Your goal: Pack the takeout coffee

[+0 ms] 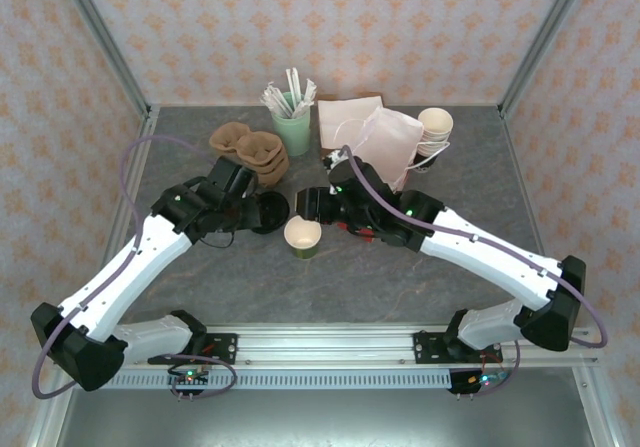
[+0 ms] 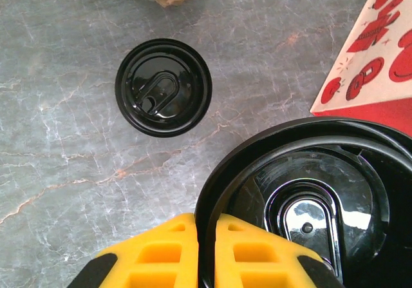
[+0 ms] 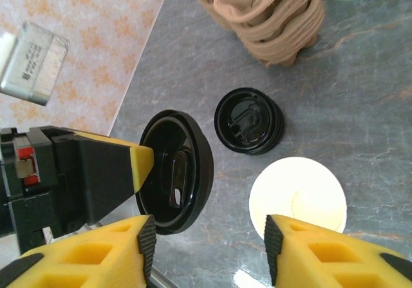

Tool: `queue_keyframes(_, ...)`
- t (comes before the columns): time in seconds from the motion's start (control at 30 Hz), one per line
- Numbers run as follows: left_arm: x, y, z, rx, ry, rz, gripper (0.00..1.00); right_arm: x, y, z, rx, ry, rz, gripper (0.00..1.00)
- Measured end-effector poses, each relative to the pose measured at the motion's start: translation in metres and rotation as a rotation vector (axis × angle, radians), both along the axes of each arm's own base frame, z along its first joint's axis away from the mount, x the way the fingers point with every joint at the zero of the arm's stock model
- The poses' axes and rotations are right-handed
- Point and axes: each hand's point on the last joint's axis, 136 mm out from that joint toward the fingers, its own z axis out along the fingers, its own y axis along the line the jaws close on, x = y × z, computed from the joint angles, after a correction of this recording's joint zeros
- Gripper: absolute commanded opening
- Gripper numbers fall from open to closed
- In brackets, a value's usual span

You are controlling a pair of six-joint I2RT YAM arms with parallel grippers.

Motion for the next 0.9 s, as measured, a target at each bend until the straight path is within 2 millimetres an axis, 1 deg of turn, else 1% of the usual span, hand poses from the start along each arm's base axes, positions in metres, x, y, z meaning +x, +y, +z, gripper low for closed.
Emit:
queue_keyframes(0.17,-0.003,-0.012,0.001,-0.011,0.001,-0.024,0.12,0.000,0.013,-0.026,-0.041,0.057,0.032,0.55)
queue_keyframes(0.27,-0.002,-0.017,0.001,-0.017,0.003,-0.028,0.11,-0.001,0.018,-0.035,-0.053,0.082,0.044,0.55)
queue_keyframes(0.4,-0.002,-0.024,-0.001,-0.019,0.006,-0.043,0.11,-0.001,0.019,-0.038,-0.056,0.090,0.050,0.53)
queue_keyframes(0.57,0.000,-0.029,0.001,-0.020,0.004,-0.053,0.11,0.001,0.022,-0.033,-0.052,0.086,0.050,0.48)
queue_keyframes(0.73,0.002,-0.031,0.005,-0.027,-0.006,-0.055,0.11,0.003,0.022,-0.031,-0.059,0.083,0.042,0.47)
queue_keyframes(0.83,0.003,-0.033,0.010,-0.035,-0.018,-0.059,0.11,0.005,0.021,-0.033,-0.074,0.086,0.033,0.42)
queue_keyframes(0.9,0.003,-0.035,0.013,-0.039,-0.023,-0.062,0.11,0.006,0.020,-0.037,-0.085,0.090,0.027,0.36)
